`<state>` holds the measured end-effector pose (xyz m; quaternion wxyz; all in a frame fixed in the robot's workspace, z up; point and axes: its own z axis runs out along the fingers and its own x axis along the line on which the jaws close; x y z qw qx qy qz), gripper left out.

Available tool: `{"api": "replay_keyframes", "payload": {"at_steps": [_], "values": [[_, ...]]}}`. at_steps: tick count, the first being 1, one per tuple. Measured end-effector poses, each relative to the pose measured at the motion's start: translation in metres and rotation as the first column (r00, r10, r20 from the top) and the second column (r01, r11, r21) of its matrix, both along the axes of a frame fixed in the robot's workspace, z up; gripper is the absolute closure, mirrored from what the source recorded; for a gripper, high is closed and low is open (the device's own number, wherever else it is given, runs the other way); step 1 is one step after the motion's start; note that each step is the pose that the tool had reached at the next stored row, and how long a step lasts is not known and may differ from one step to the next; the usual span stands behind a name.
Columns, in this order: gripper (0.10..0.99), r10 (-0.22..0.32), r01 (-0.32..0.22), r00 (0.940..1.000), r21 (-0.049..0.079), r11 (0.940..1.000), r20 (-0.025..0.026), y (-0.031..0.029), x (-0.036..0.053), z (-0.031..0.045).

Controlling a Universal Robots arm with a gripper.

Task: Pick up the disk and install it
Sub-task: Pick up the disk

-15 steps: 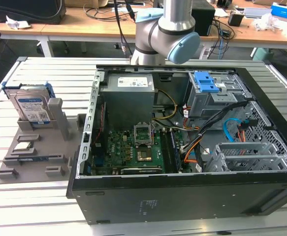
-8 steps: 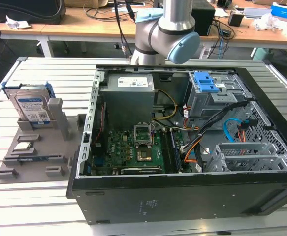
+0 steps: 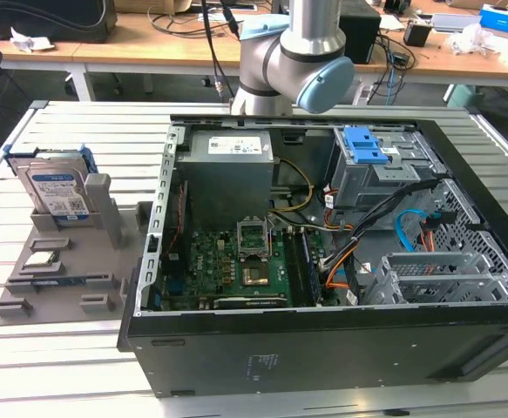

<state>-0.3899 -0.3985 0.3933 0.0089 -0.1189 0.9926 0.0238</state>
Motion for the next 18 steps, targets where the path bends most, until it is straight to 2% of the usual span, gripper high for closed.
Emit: {"api": "replay_keyframes", "payload": {"at_steps": [9, 18], "values": [[0.980, 0.084, -0.084, 0.9965, 0.000, 0.9965, 0.0000, 0.0000, 0.0000, 0.0000], [0.980, 0.159, -0.159, 0.9873, 0.000, 0.9873, 0.0000, 0.0000, 0.0000, 0.0000]]}}
